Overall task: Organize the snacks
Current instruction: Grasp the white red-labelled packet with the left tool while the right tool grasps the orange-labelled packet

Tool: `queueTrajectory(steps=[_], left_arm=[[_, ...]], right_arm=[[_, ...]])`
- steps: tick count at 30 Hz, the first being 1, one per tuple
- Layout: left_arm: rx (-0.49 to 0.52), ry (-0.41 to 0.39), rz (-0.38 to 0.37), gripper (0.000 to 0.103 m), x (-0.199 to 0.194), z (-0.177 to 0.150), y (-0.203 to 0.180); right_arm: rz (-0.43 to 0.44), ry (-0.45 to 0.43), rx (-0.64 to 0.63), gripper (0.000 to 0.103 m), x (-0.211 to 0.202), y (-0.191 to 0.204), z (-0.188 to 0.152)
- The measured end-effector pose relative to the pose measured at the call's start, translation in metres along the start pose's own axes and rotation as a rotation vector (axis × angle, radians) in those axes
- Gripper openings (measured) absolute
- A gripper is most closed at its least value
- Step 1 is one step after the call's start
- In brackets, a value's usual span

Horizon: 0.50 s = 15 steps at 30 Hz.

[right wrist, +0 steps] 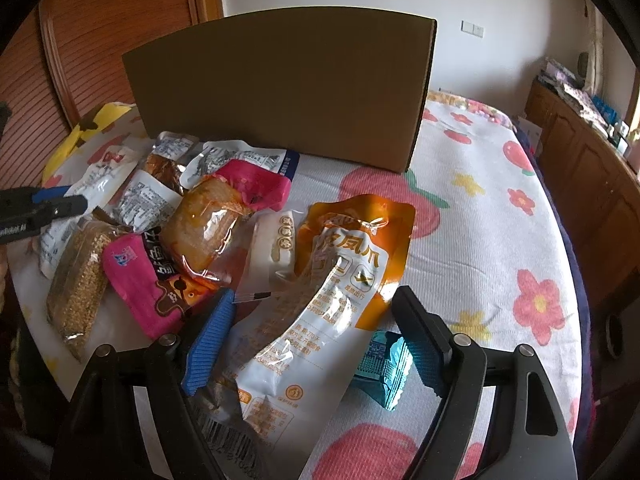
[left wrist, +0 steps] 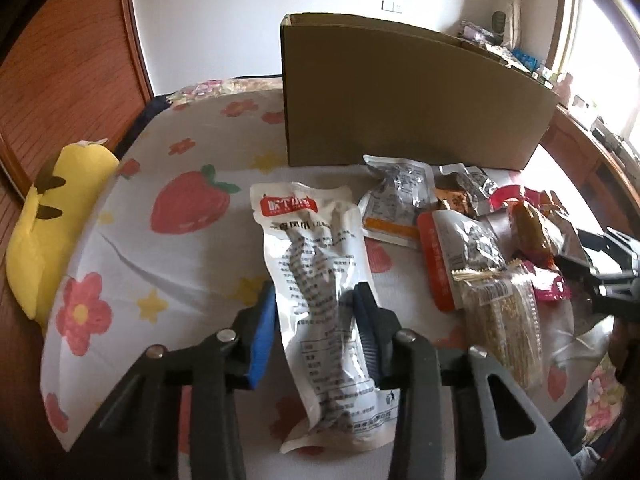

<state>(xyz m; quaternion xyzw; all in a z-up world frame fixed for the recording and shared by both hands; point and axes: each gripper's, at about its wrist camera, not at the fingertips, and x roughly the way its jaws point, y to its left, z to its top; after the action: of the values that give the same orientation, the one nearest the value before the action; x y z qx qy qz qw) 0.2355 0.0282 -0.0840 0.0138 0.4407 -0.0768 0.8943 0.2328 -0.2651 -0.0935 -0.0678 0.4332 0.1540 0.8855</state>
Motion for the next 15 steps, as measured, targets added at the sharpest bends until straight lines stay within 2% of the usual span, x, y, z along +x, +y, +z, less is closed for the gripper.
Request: queueTrajectory(steps=[2, 4, 8, 15], left_arm=[[0.019, -0.007, 0.006, 0.034, -0.004, -0.004, -0.002], [0.032, -0.021, 0.013, 0.031, -0.007, -0.007, -0.003], [0.033, -0.05, 0.003, 0.024, -0.015, -0.012, -0.005], [0.023, -0.079, -0.026, 0.02, -0.022, -0.011, -0.005]], right_arm=[[-0.015, 0.0, 0.002, 0.057, -0.003, -0.003, 0.002], [0.008, -0.001, 0.037, 0.04, -0.007, -0.012, 0.006], [0.011, -0.012, 0.044, 0.036, -0.017, -0.021, 0.009], [0.017, -0.048, 0.058, 0.035, -0.033, -0.024, 0.014]])
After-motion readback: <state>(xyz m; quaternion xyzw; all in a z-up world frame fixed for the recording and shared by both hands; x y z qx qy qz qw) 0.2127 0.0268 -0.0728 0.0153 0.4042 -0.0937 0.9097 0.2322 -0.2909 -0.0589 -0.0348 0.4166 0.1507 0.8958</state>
